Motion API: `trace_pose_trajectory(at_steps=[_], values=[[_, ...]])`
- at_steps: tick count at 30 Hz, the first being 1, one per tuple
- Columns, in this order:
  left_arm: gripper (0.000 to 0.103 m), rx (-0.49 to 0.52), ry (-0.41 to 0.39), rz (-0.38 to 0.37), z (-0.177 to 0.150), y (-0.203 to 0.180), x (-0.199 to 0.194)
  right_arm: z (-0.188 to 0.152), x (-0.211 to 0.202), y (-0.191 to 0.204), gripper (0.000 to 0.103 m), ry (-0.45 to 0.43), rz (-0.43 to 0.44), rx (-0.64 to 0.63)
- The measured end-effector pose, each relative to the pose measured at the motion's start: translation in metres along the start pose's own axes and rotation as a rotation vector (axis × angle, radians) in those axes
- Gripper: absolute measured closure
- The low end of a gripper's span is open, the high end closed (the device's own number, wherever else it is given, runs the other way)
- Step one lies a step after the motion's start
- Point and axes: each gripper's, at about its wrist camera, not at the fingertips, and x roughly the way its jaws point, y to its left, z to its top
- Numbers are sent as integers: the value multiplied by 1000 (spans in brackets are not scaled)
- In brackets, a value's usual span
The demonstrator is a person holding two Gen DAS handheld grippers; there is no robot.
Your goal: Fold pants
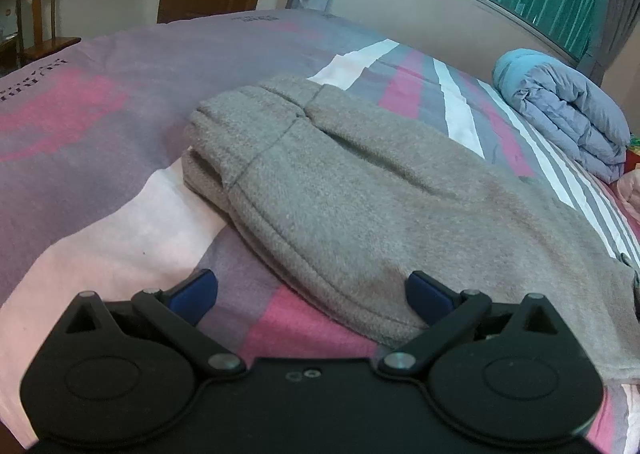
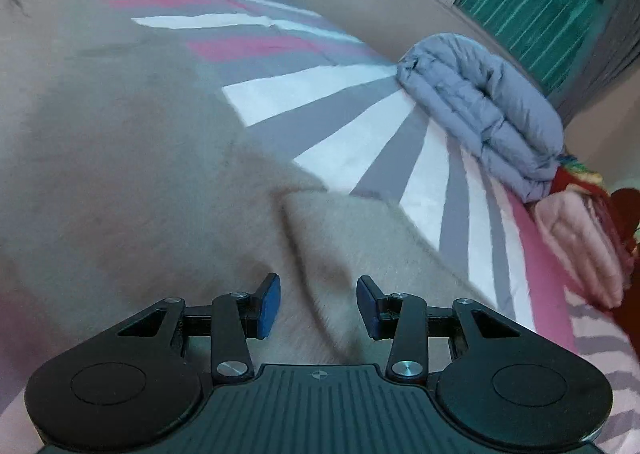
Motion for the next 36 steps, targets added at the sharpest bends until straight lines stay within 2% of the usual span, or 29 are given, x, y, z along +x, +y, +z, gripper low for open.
trace_pose_trajectory(at_steps=[1,2,4,7,9,11,13,16,18,19,21,24,27,30,33,36], values=[[7,1,2,-2,0,0,0,6,4,-3,70,4,-22,-2],[7,1,3,-3,1,0,0,9,4,-8,101,-5,-23,10],[7,3,6,-4,2,2,1,16,-7,-32,100,-52,-32,106],[7,7,5,-7,2,2,1,15,-58,-106,100,-195,-79,439],[7,8,2,-6,1,2,1,-11,-102,-160,100,-273,-136,697],[7,9,-1,-4,0,1,1,-58,-136,-204,100,-308,-162,954],[7,8,2,-4,0,2,1,-111,-148,-227,100,-288,-203,1121],[7,7,14,-6,3,2,2,-191,-118,-246,100,-126,-165,1325],[7,8,27,-11,5,2,2,-227,-99,-246,100,-20,-115,1418],[7,9,31,-12,6,1,2,-238,-95,-246,100,-6,-93,1444],[7,8,37,-12,6,1,3,-240,-100,-247,100,-44,-87,1452],[7,9,35,-3,6,-1,3,-242,-121,-248,100,-148,-67,1532],[7,10,35,1,6,-3,3,-239,-132,-249,100,-183,-73,1566],[6,12,42,-2,6,-3,3,-246,-135,-246,100,-177,-81,1586],[6,13,44,-6,7,-2,3,-264,-121,-239,100,-101,-81,1632],[6,13,44,-11,7,-2,3,-274,-120,-236,100,-107,-71,1680]])
